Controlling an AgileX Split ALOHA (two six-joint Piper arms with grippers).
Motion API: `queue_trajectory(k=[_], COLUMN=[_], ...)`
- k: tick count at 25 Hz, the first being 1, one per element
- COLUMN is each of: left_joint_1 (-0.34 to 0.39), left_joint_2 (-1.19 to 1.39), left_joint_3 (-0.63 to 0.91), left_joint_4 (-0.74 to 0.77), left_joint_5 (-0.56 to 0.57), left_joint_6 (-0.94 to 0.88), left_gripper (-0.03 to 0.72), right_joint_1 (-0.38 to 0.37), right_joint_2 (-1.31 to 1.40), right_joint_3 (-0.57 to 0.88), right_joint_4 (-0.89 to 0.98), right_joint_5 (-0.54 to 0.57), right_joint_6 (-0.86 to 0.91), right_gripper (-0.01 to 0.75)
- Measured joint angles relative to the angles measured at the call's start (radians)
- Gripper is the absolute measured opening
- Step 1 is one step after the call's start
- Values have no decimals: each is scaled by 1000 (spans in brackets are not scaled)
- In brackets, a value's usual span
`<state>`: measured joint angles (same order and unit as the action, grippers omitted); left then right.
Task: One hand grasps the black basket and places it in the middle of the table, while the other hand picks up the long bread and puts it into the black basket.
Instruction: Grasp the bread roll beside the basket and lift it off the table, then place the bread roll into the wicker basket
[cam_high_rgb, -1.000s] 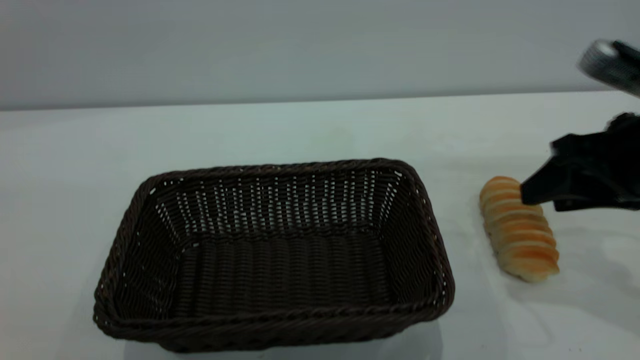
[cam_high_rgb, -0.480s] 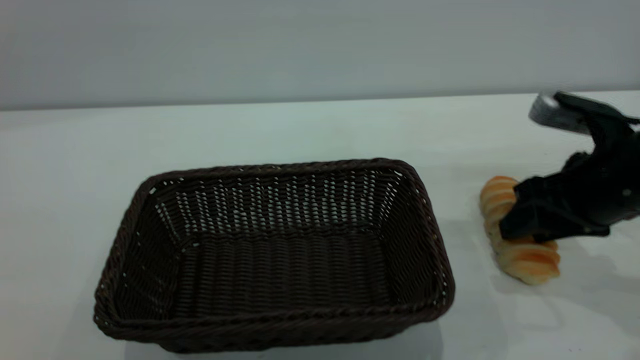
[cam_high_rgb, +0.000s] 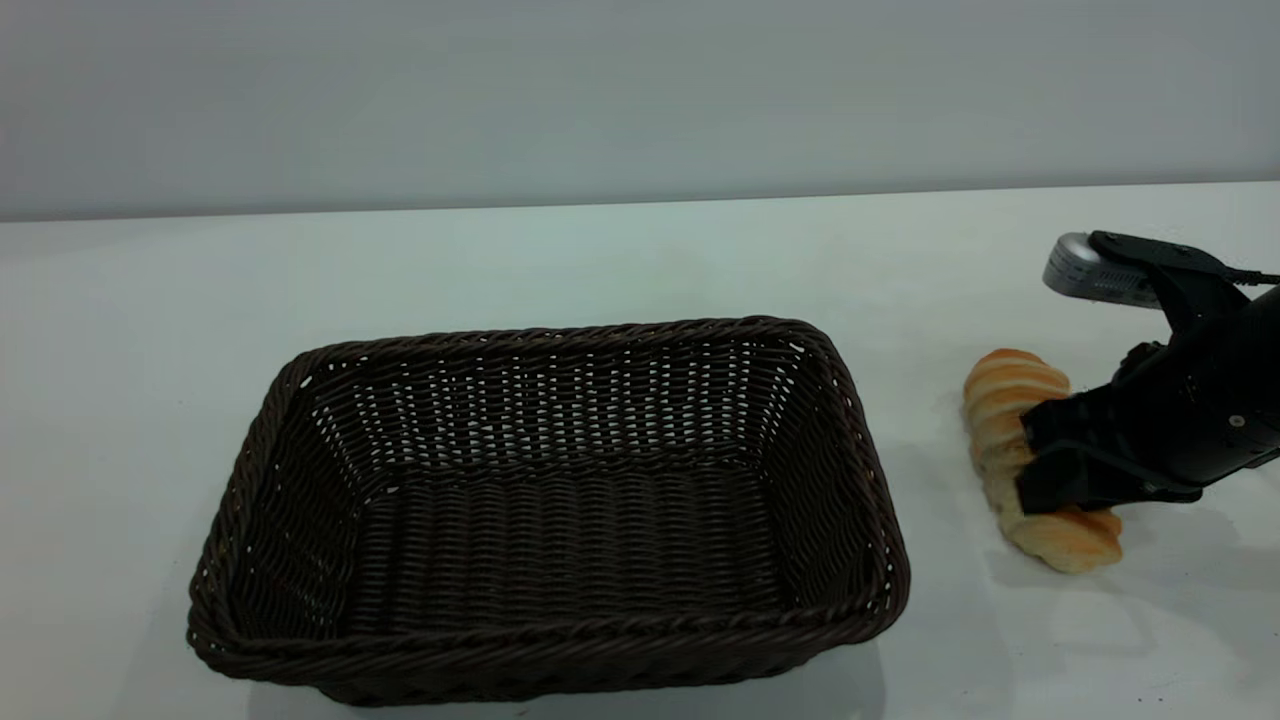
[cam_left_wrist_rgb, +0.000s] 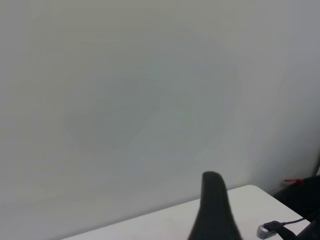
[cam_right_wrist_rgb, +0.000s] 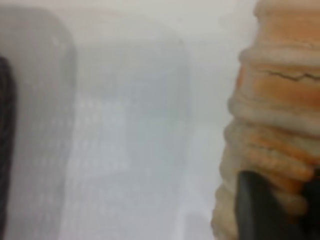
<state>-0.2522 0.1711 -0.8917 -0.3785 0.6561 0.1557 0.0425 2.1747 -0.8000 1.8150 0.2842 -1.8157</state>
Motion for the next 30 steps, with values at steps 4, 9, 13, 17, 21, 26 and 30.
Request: queue_trajectory(k=[4, 9, 13, 17, 21, 26, 30], left_joint_1=[0, 0, 0, 0, 0, 0, 0], left_joint_2=[0, 0, 0, 0, 0, 0, 0], left_joint_3=[0, 0, 0, 0, 0, 0, 0], left_joint_4=[0, 0, 0, 0, 0, 0, 0], left_joint_5=[0, 0, 0, 0, 0, 0, 0], left_joint_6=[0, 1, 1, 1, 1, 1, 1], left_gripper=[594, 594, 594, 594, 594, 594, 594], right_joint_1=[0, -1, -1, 12, 126, 373, 477], right_joint_2=[-9, -144, -350, -492, -541, -512, -432], right_joint_3=[0, 1, -9, -9, -9, -9, -9], right_joint_4=[0, -28, -43, -61, -118, -148, -105], right_joint_5=[-14, -130, -80, 132, 295, 264, 191], right_joint_6=[-5, -5, -3, 69, 141, 151, 92], right_gripper=[42, 36, 36, 36, 36, 36, 36])
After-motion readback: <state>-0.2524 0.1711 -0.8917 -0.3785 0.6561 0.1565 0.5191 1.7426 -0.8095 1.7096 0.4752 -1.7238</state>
